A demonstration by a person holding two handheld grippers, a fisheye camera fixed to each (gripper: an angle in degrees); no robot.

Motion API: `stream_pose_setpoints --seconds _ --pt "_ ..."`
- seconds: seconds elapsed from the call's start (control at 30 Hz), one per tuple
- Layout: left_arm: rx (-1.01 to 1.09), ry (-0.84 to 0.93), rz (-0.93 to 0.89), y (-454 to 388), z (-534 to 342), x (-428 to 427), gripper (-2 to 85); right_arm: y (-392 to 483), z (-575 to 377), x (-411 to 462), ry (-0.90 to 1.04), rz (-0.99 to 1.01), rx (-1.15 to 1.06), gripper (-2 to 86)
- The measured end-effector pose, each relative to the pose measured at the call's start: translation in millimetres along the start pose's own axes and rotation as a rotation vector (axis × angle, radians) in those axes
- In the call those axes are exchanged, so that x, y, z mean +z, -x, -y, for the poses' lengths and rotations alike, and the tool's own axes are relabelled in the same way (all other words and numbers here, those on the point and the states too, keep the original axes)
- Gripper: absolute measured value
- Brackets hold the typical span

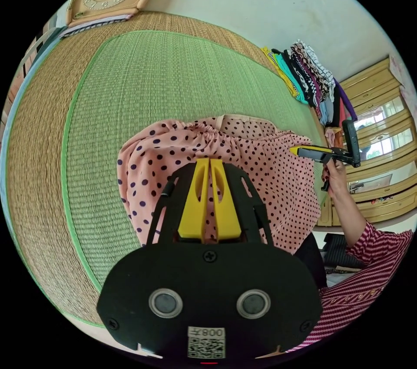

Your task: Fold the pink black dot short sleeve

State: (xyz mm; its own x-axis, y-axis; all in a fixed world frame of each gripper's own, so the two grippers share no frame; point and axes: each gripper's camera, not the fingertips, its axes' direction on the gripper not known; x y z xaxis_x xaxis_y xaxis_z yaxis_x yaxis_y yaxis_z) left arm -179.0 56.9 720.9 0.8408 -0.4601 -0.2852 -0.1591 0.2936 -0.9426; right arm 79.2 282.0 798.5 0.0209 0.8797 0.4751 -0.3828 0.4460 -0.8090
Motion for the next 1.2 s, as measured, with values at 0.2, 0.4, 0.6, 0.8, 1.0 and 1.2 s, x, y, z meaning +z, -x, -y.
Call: stream_pose_setpoints --seconds 0.2,0.4,0.6,0.8,1.0,1.2 --pt "0.032 -0.050 -0.006 -13.4 1.1 -10.2 1.6 -9.7 -9.1 -18.9 -0.073 0.066 0.012 0.3" --pt "0.079 0.048 0.071 -26.5 10.3 19.3 4.6 -6.7 -11.0 -31.4 -0.113 0.086 -0.022 0.2" --pt "0.076 0.006 0.101 -26.9 12.6 13.9 0.9 -11.6 -7.2 -30.8 -0.103 0.104 -0.022 0.3" --pt "0.054 -0.082 0.091 -17.5 19.2 0.2 0.3 -20.7 -10.4 -43.2 -0.122 0.113 -0.008 0.4" --pt "0.027 -0.081 0.083 -1.5 22.4 12.3 0.2 -27.3 -15.8 -54.1 -0.122 0.172 -0.001 0.3" --pt "-0.006 -0.101 0.088 19.4 23.8 16.7 0.3 -41.0 -8.9 -64.8 -0.107 0.158 0.023 0.1"
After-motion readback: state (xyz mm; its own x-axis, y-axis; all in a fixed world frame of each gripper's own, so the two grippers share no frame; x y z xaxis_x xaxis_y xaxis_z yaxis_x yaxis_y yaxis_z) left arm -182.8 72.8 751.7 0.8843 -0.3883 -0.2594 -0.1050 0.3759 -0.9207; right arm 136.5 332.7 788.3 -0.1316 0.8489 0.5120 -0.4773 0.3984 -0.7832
